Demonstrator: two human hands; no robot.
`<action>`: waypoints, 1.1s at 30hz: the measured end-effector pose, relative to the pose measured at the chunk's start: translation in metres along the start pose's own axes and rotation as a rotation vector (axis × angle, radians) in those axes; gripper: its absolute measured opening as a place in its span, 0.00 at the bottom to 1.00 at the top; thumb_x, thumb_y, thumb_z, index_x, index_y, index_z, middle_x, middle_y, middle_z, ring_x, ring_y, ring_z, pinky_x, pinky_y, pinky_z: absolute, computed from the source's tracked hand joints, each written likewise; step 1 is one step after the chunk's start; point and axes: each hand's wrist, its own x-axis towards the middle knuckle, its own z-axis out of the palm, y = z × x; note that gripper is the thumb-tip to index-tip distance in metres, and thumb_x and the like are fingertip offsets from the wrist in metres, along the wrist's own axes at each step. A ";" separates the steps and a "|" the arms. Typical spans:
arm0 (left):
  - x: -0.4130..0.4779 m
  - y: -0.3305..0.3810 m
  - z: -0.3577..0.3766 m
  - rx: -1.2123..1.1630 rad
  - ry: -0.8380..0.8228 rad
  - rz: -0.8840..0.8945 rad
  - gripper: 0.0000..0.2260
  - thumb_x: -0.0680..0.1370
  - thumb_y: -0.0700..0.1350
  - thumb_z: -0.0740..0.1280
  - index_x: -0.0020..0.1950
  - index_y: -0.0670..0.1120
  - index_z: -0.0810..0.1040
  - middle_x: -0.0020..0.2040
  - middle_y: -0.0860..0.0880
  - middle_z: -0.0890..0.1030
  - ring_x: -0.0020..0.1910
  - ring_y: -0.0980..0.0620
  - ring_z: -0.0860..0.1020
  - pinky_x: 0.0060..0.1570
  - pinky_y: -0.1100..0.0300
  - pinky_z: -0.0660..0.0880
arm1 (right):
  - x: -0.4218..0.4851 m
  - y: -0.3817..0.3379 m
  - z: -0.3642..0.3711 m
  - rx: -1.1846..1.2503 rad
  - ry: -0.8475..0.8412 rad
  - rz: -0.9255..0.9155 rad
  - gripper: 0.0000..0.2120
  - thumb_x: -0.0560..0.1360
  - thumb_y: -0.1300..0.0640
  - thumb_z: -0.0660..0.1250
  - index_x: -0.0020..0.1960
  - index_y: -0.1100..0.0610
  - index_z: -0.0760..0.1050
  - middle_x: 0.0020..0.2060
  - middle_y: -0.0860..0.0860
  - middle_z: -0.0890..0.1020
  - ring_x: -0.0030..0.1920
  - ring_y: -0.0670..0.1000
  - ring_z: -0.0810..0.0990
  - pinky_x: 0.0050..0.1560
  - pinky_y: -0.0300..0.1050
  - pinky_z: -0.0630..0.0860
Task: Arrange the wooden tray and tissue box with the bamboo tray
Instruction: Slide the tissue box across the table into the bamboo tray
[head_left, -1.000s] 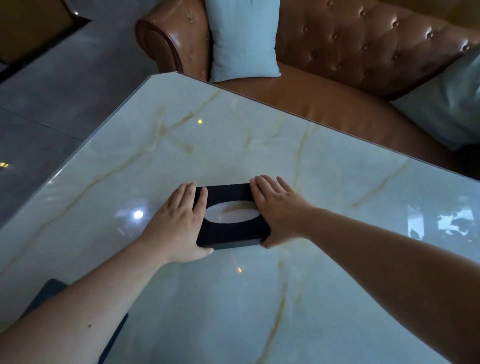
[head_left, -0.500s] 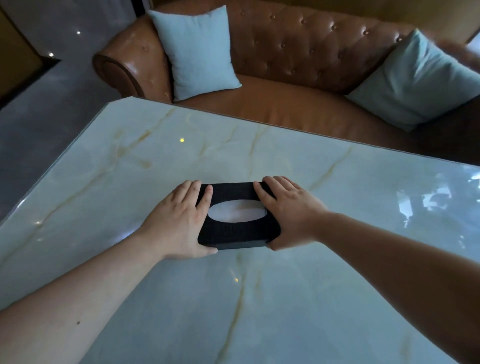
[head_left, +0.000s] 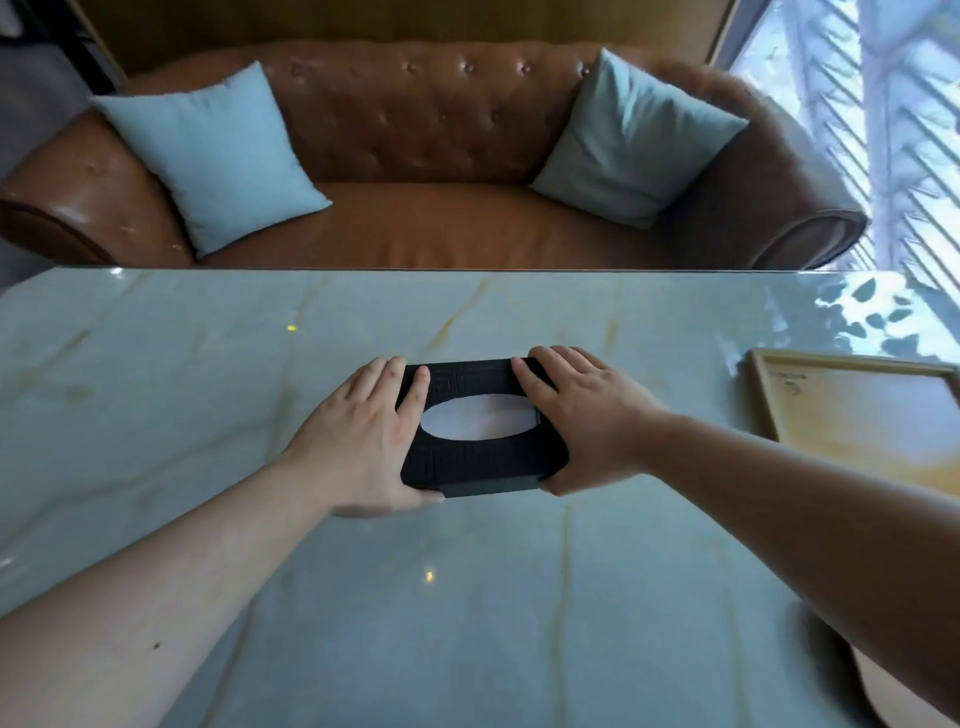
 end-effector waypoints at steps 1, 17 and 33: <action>0.006 0.014 -0.004 -0.001 0.007 0.007 0.55 0.61 0.76 0.56 0.75 0.38 0.53 0.72 0.35 0.62 0.72 0.37 0.59 0.72 0.47 0.58 | -0.012 0.012 0.002 -0.004 -0.002 0.008 0.56 0.56 0.32 0.64 0.75 0.60 0.52 0.67 0.57 0.66 0.67 0.59 0.64 0.71 0.49 0.62; 0.130 0.238 -0.062 -0.056 -0.004 0.241 0.52 0.62 0.70 0.60 0.75 0.40 0.46 0.73 0.36 0.57 0.72 0.37 0.54 0.74 0.48 0.53 | -0.184 0.193 0.038 -0.058 -0.102 0.214 0.58 0.58 0.30 0.64 0.77 0.60 0.48 0.72 0.60 0.62 0.73 0.60 0.59 0.73 0.48 0.55; 0.266 0.365 -0.061 -0.010 -0.074 0.370 0.55 0.62 0.73 0.63 0.76 0.41 0.47 0.73 0.37 0.59 0.72 0.39 0.58 0.70 0.48 0.60 | -0.237 0.346 0.101 -0.083 -0.171 0.311 0.61 0.55 0.30 0.67 0.77 0.56 0.44 0.67 0.59 0.64 0.67 0.60 0.65 0.68 0.50 0.65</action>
